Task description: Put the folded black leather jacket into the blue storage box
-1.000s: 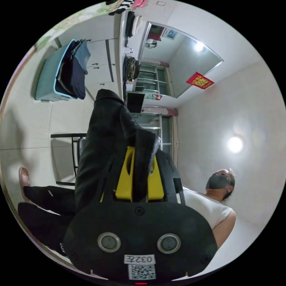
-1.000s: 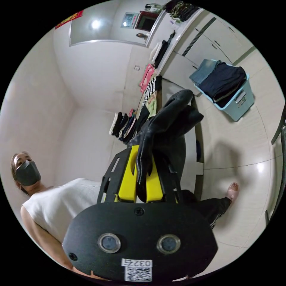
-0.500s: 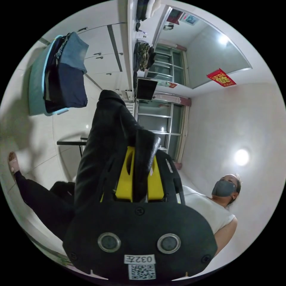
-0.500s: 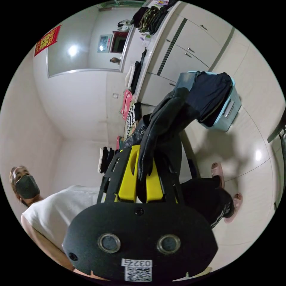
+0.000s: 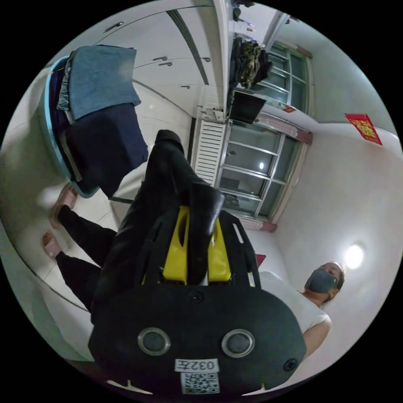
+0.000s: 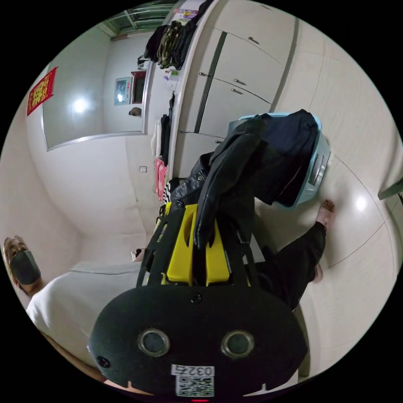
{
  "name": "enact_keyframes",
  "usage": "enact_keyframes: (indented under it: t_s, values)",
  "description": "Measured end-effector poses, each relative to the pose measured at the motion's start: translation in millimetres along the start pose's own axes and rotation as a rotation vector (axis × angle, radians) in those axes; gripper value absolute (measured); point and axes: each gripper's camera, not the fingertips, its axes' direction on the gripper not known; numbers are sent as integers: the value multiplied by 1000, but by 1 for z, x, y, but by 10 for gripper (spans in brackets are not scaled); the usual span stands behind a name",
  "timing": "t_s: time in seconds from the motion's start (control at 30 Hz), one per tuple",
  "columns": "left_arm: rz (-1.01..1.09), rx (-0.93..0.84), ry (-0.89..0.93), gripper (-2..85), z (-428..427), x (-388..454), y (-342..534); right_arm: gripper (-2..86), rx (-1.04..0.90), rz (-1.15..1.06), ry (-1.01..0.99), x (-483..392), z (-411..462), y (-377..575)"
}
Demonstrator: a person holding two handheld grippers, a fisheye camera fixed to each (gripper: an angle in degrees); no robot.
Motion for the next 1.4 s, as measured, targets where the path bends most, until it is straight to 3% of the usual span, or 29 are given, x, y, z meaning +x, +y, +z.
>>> enact_keyframes:
  t_s: [0.33,0.73,0.83,0.87,0.9,0.97,1.2,1.4]
  values:
    - [-70,-103,-178,25,-2,-41,-141,-4,38,85,-2,11,14,-64]
    - [25,-453,-330,55,0,-55,-342,19,323,223,-34,-43,44,-54]
    - [-89,-453,-571,87,-3,-103,-392,76,320,434,116,-9,57,-43]
    - [-130,-450,-746,91,-8,-125,-405,95,293,567,203,14,59,-33]
    - [-147,-435,-900,86,-14,-141,-410,103,318,678,222,29,54,-18]
    - [-148,-409,-976,80,-23,-162,-406,96,407,728,171,33,43,5]
    - [-130,-356,-691,46,-48,-249,-334,86,535,784,112,18,18,69]
    - [-141,-434,-611,17,-37,-300,-257,74,624,754,26,16,-17,111]
